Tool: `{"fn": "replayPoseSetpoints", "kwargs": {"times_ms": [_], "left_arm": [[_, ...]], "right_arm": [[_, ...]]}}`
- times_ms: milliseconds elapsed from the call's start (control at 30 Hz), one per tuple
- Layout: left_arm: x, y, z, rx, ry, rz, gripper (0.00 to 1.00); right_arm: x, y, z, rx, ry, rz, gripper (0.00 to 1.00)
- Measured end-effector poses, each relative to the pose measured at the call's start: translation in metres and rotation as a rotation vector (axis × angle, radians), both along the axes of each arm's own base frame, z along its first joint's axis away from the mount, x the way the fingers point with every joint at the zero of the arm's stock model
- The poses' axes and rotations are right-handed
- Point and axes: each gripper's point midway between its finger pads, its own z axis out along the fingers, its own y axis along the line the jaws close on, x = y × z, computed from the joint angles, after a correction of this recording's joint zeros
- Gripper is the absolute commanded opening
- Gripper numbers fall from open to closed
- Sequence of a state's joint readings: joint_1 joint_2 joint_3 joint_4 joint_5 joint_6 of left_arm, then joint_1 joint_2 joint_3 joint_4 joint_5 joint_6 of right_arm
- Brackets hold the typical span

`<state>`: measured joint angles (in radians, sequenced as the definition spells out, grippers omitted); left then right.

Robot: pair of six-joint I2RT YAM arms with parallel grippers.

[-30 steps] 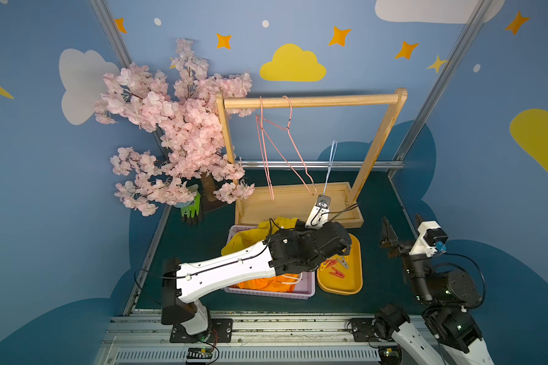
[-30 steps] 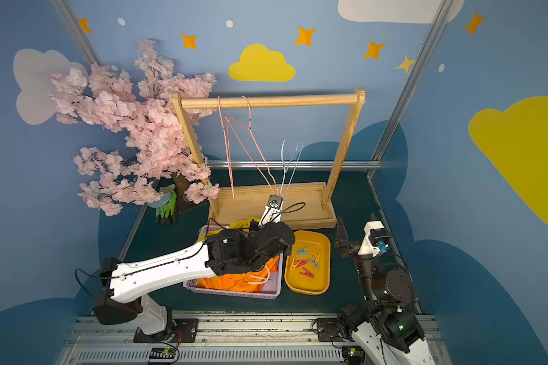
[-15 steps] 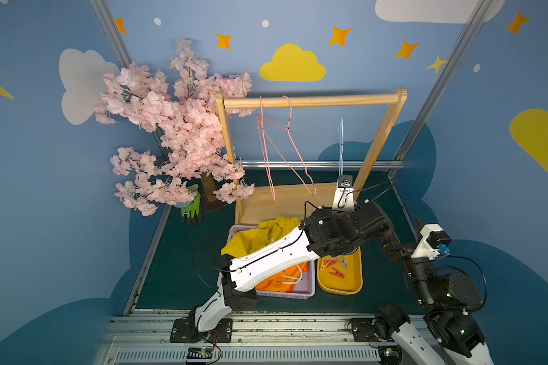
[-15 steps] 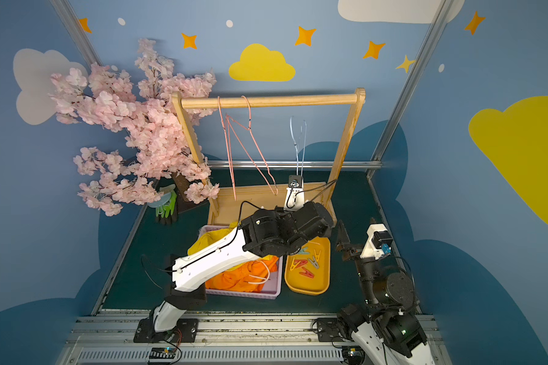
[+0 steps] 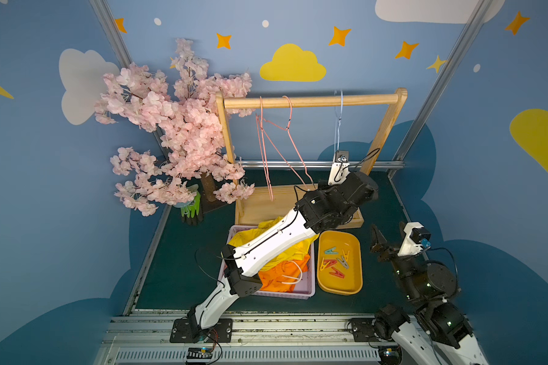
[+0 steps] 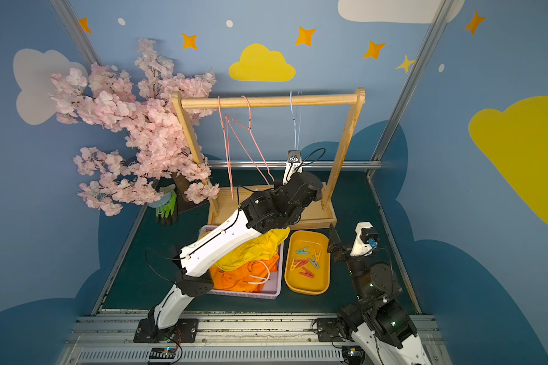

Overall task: Remove the clothespins securing shorts to the hanger
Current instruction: Place the hanger at the clothesline.

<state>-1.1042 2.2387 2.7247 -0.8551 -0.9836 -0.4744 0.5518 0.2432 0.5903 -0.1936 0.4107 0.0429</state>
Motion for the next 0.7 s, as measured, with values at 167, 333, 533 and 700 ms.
{"fn": "replayPoseSetpoints", "kwargs": {"times_ms": [167, 333, 533, 700], "left_arm": [[0.024, -0.01, 0.005, -0.018, -0.068, 0.003, 0.04], [0.051, -0.026, -0.011, 0.004, -0.114, 0.008, 0.04], [0.075, -0.024, -0.023, 0.009, -0.131, 0.035, 0.04], [0.092, -0.009, -0.02, -0.019, -0.14, 0.067, 0.04]], "right_arm": [[0.0, 0.0, -0.003, -0.002, 0.011, 0.0, 0.9], [-0.005, -0.003, -0.005, -0.002, 0.011, -0.001, 0.9], [-0.012, -0.009, -0.006, -0.001, 0.009, -0.011, 0.9], [-0.013, -0.011, -0.008, -0.003, 0.011, -0.015, 0.9]]}}
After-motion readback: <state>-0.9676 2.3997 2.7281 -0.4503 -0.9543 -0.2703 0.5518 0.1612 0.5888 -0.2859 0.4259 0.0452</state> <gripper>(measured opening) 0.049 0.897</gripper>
